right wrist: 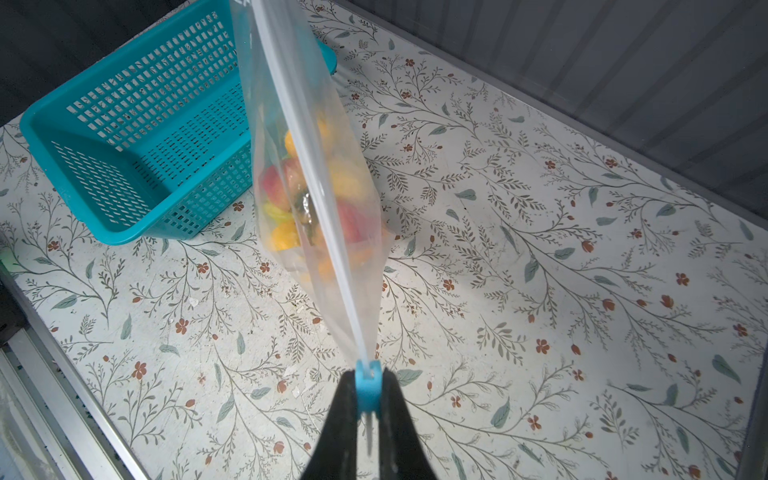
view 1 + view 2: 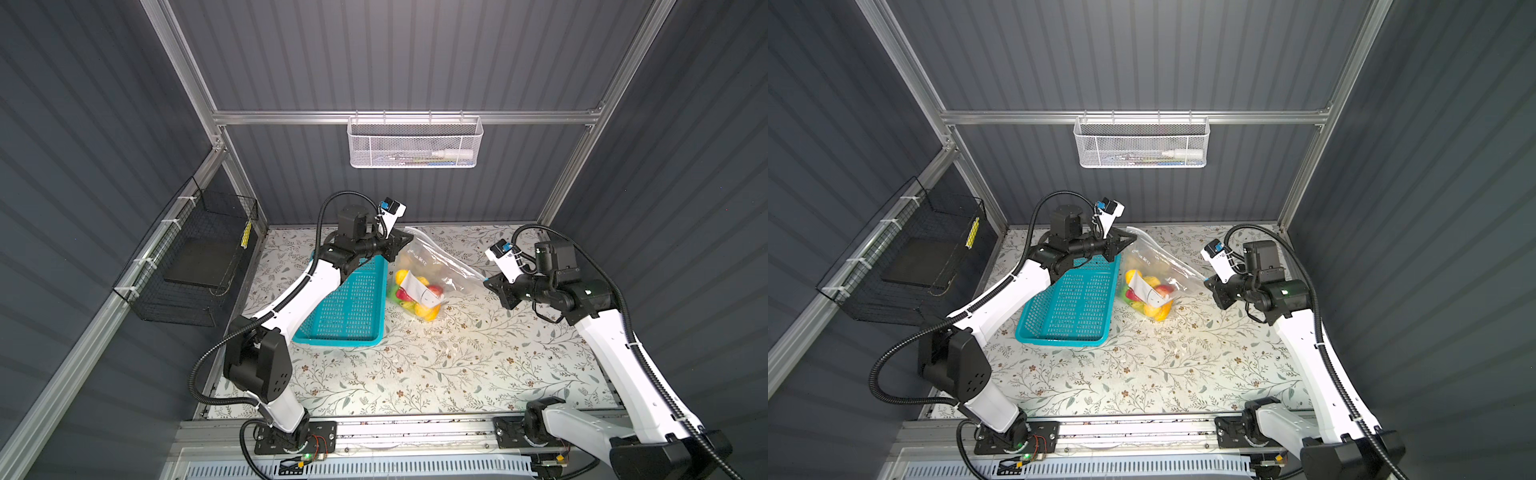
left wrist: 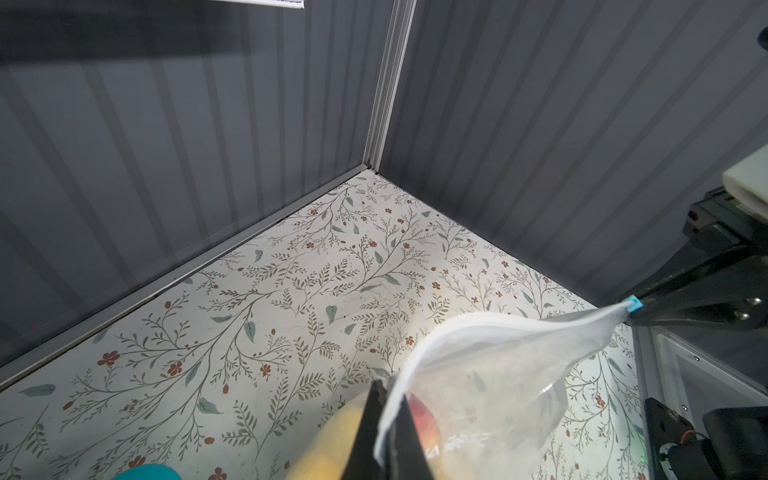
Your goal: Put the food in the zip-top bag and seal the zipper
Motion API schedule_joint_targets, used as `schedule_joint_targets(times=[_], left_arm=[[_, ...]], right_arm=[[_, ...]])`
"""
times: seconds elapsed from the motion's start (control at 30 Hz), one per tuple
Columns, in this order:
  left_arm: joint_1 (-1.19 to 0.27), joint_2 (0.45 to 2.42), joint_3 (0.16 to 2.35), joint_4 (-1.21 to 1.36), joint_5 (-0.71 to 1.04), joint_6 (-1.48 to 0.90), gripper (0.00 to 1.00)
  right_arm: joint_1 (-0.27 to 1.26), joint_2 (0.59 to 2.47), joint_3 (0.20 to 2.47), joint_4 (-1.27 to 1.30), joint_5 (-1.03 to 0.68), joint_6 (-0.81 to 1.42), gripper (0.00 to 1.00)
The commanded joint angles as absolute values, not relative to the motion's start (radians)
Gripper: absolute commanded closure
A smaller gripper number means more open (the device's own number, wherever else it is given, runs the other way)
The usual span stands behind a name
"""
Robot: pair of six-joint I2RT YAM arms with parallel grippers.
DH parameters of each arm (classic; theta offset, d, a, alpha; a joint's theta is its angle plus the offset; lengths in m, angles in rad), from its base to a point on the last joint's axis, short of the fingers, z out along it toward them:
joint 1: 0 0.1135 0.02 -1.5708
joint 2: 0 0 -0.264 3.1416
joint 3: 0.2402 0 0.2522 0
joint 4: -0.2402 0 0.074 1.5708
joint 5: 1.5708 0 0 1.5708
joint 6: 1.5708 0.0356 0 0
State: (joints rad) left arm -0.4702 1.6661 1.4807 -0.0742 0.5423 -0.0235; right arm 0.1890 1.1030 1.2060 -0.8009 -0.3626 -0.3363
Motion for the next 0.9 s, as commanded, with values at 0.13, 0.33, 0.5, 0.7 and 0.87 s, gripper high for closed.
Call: schedule_joint_targets(times=[0.13, 0.33, 0.5, 0.7, 0.87], left_arm=[[-0.408, 1.668, 1.5, -0.043, 0.421, -0.042, 1.0], [-0.41, 1.681, 1.491, -0.021, 0.503, -0.079, 1.0], [-0.411, 1.686, 1.441, 0.048, 0.526, -0.159, 1.0], [-0.415, 1.682, 1.424, 0.055, 0.52, -0.185, 1.0], [-0.42, 1.683, 1.424, 0.057, 0.521, -0.189, 1.0]], right_arm=[[0.163, 1.098, 1.201, -0.939, -0.259, -0.333, 0.94], [0.163, 1.102, 1.194, -0.829, -0.395, -0.251, 0.9], [0.161, 1.071, 1.105, -0.485, -0.419, -0.007, 0.64], [0.139, 1.001, 0.935, -0.183, -0.436, 0.217, 0.31], [0.14, 0.99, 0.836, -0.109, -0.486, 0.293, 0.25]])
